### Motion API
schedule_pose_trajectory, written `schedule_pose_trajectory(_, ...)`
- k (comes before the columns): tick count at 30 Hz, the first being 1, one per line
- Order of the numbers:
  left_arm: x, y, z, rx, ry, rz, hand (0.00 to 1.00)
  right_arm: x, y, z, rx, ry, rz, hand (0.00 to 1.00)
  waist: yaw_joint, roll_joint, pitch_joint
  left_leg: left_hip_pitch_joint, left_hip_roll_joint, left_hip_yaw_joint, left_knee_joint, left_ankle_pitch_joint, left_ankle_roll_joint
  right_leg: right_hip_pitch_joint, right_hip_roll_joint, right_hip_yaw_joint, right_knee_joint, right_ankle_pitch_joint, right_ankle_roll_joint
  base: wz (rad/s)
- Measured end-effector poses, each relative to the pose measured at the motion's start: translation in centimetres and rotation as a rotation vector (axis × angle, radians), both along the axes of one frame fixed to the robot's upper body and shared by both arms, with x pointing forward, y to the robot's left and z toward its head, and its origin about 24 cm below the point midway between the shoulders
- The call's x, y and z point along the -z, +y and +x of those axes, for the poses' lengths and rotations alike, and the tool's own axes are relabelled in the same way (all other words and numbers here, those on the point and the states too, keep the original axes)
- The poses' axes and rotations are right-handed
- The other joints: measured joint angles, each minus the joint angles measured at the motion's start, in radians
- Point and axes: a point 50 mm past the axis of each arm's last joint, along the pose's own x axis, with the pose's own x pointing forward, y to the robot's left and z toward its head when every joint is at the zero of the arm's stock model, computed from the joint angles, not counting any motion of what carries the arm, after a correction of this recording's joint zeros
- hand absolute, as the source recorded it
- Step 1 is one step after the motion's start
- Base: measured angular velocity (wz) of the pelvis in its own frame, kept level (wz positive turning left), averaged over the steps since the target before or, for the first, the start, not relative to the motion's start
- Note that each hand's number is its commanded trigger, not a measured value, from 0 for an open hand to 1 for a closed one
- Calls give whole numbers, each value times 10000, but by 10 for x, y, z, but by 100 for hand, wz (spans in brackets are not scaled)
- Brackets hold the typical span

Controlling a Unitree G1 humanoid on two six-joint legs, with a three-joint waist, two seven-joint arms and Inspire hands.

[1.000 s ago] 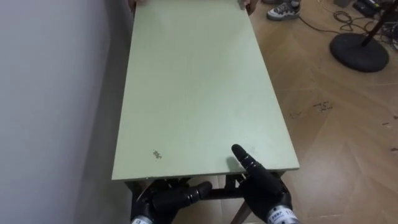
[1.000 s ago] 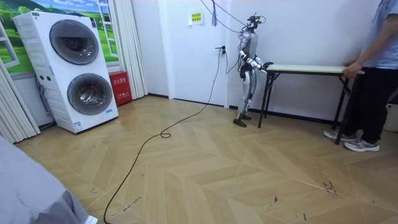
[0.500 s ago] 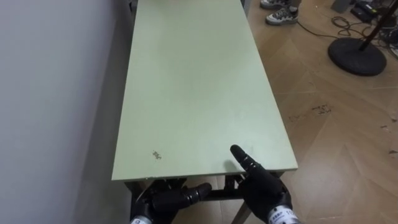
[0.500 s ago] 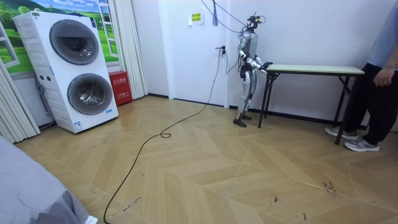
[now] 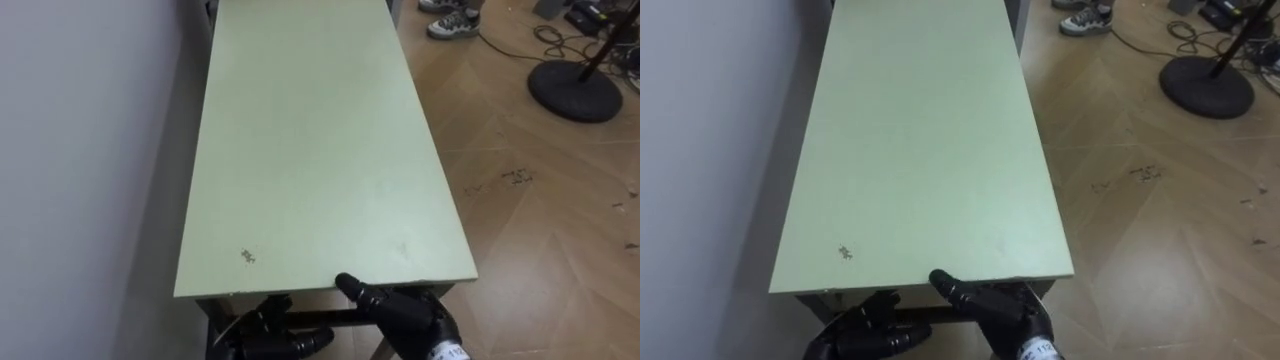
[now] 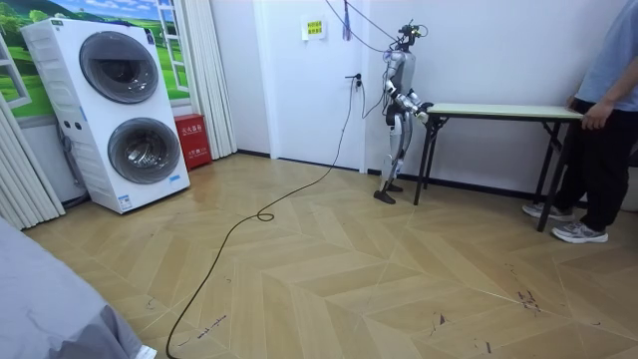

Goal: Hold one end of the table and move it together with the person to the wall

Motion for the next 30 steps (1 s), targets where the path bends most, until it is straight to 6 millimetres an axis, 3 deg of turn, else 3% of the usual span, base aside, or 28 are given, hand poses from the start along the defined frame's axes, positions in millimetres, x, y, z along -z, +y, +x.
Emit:
schedule_pose_trajectory(3,7,4,-4,-43,315,135,0,13,-4,-8,-604,478,-707,0,11,-108,-65,3,1,-1,-34,7,-13,0,9,6,-17,-4,6,0)
schedule_pose_trajectory(8,20,12,-17,-180,1110,449,0,32,-16,-25,-1078,1447,-1575,0,36,-195,-79,-17,5,-4,-45,-6,-34,35,36,6,-86,-1,2,0)
schedule_pose_trajectory(15,28,19,-24,-190,1465,881,0,49,-27,-46,-1263,2579,-2203,0,34,-198,-74,30,6,-88,-89,7,-55,64,53,-9,-95,-2,3,3)
schedule_pose_trajectory(17,37,26,-36,-227,2078,1407,0,57,-32,-57,-1198,3151,-2417,0,37,-204,-52,150,6,-99,-159,0,-92,187,81,1,-163,-3,3,-3)
schedule_pose_trajectory(21,43,35,-46,-225,2600,1994,0,60,-41,-56,-1010,3315,-2764,0,35,-198,-48,146,28,-133,-156,-16,-128,234,124,0,-261,-3,3,3)
schedule_pose_trajectory(23,46,41,-53,-503,2924,2136,0,64,-46,-63,-858,3639,-3011,0,33,-146,-17,270,50,-190,-172,-35,-163,458,175,18,-433,-2,2,9)
schedule_pose_trajectory(30,56,57,-76,-896,4080,3032,0,71,-62,-75,-139,4400,-3568,0,74,-59,-17,580,81,-181,-336,-63,-271,817,257,8,-628,-11,13,0)
